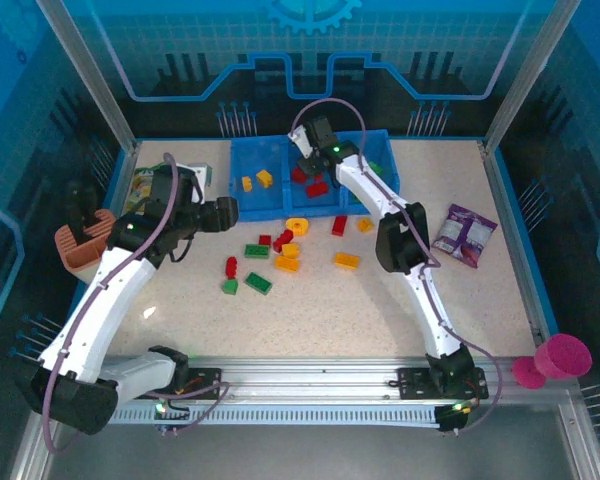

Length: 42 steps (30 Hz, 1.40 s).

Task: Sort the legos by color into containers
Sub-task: Place the lego in the container, then pick up the lego from the center of the table.

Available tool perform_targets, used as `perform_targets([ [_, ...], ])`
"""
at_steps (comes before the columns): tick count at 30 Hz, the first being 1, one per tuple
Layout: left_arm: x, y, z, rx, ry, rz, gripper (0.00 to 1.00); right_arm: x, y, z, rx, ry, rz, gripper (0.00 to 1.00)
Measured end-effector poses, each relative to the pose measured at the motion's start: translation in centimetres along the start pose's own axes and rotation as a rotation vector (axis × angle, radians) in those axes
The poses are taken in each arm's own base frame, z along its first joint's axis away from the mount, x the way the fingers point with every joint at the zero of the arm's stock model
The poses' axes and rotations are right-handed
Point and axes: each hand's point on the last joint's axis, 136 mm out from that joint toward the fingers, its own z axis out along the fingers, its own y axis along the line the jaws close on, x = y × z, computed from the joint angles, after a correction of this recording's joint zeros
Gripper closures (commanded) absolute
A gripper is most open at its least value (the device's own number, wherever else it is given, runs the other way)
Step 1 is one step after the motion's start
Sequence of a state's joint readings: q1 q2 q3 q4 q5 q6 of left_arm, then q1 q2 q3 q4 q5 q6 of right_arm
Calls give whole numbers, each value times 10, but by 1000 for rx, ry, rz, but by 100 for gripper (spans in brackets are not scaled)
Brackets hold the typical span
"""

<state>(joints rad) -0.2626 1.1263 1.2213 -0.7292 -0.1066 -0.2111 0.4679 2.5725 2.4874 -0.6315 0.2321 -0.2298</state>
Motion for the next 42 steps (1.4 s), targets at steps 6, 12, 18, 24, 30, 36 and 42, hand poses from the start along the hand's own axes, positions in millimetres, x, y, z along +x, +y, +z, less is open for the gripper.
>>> perform_targets([
  [6, 0, 0, 1, 0, 1, -8, 24, 5, 1, -4, -4, 10, -6, 47],
  [12, -2, -1, -1, 3, -8, -19, 23, -2, 17, -58, -35, 19, -45, 42],
  [18, -4, 0, -14, 7, -33, -26, 20, -16, 78, -156, -141, -51, -53, 42],
  [24, -3, 7, -24, -9, -25, -36, 16, 30, 190, -188, -355, 24, -47, 41],
  [30, -6, 15, -44, -19, -71, -48, 14, 88, 286, -190, -490, 180, -93, 38],
  [36, -7, 20, -55, -21, -93, -47, 13, 107, 313, -184, -517, 239, -95, 36],
  [42, -2, 23, -56, -22, -84, -45, 12, 127, 325, -156, -506, 309, -107, 36],
])
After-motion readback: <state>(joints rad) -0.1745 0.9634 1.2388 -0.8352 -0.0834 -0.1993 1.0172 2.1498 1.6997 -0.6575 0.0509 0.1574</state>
